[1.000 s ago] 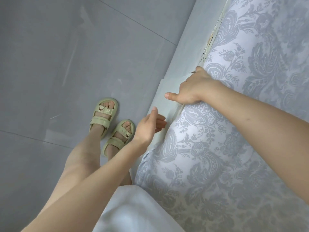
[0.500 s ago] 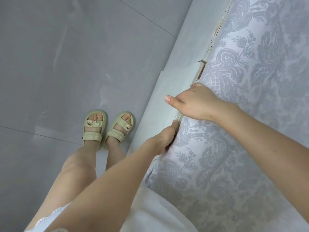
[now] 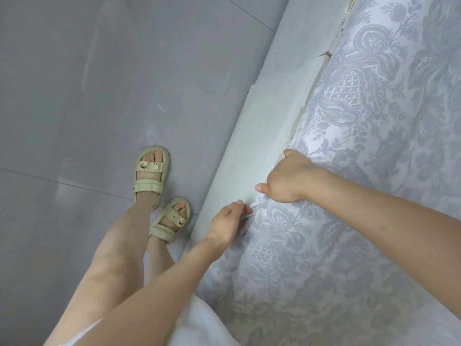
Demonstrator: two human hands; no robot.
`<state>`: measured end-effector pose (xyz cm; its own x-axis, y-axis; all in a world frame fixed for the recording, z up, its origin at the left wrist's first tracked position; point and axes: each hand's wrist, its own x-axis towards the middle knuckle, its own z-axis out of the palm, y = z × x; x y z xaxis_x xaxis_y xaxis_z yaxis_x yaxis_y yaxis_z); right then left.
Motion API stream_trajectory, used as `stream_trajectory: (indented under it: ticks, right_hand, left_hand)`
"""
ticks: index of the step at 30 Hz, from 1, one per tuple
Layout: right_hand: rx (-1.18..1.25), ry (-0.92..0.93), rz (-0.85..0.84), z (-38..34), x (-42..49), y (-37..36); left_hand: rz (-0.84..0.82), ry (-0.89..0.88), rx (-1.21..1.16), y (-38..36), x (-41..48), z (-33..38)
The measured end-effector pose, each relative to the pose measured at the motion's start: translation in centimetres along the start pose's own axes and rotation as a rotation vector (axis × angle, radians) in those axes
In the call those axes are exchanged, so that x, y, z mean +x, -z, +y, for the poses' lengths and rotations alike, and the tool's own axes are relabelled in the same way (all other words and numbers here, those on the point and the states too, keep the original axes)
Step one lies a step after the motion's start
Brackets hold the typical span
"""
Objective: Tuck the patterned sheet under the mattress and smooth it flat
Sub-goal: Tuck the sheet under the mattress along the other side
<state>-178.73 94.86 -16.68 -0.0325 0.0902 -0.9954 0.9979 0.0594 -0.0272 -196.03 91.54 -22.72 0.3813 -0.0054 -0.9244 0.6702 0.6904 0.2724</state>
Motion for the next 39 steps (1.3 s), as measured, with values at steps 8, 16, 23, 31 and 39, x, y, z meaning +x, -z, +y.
stream_trajectory:
  ticks: [8, 16, 23, 31, 39]
  right_hand:
    - [-0.076, -0.079, -0.058, -1.7, -0.5, -1.0]
    - [0.005, -0.115, -0.009, -1.4, 0.7, -1.1]
    - [0.155, -0.174, -0.011, -1.4, 0.1, -1.0]
    - [0.045, -0.013, 0.245, -3.9, -3.4, -2.9]
    - [-0.125, -0.111, 0.064, -6.6, 1.1, -4.0]
  left_hand:
    - [0.044, -0.155, -0.148, -2.0, -2.4, -2.7]
    - [-0.401, 0.153, -0.197, -3.7, -0.5, -0.6]
    - [0.028, -0.076, -0.083, 0.7, -1.8, -1.1]
    - [-0.362, 0.109, -0.225, -4.3, -1.2, -3.7]
    - [-0.149, 0.087, -0.320, -1.0, -2.2, -4.9]
